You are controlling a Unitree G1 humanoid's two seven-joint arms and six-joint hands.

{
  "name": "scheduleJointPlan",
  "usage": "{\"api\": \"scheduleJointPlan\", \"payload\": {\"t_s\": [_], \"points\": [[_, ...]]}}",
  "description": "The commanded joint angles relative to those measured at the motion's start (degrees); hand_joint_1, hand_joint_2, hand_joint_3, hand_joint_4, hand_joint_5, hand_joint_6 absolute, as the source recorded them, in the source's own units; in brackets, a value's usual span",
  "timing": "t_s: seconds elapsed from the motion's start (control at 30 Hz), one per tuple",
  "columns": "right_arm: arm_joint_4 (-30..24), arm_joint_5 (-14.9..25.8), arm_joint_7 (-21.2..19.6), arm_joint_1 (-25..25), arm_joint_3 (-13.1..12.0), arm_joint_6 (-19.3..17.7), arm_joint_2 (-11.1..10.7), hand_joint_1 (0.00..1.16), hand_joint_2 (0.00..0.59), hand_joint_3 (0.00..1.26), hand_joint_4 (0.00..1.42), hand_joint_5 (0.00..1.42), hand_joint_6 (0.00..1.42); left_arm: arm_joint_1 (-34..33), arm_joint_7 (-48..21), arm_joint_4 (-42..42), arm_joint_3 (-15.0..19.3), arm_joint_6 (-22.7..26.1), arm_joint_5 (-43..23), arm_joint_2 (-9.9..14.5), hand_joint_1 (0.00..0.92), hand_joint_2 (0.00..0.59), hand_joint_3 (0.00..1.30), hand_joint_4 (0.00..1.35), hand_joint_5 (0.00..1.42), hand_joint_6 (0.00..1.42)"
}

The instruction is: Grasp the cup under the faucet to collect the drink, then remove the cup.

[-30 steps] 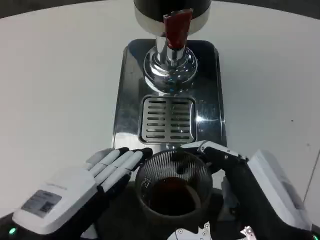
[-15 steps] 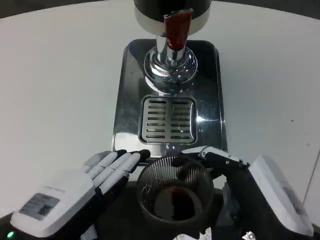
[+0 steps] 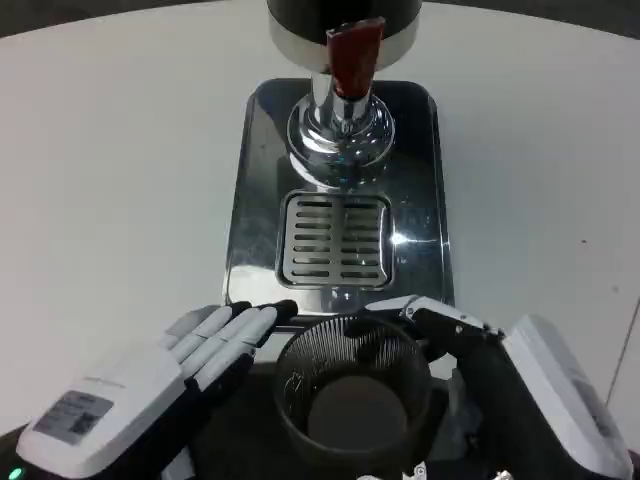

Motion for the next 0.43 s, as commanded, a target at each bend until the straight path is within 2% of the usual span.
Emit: {"api": "scheduleJointPlan", "payload": {"t_s": [0.03,0.43], "points": [[-1.64,0.68,0.19,0.13,0.2,-2.75,-0.07,1.03,0.087,1.01,1.14,1.18,1.37,0.95,0.75,-0.28,0.25,-0.56,-0.23,0.67,0.2,0.111,0.0,0.0,0.0,0.0],[-1.38,0.76,0.23,0.08,0.2,-2.89,-0.16,1.03,0.087,1.01,1.14,1.18,1.37,0.58,0.8,0.06,0.15,-0.62,-0.51,0.99,0.198,0.112,0.0,0.0,0.0,0.0]]}}
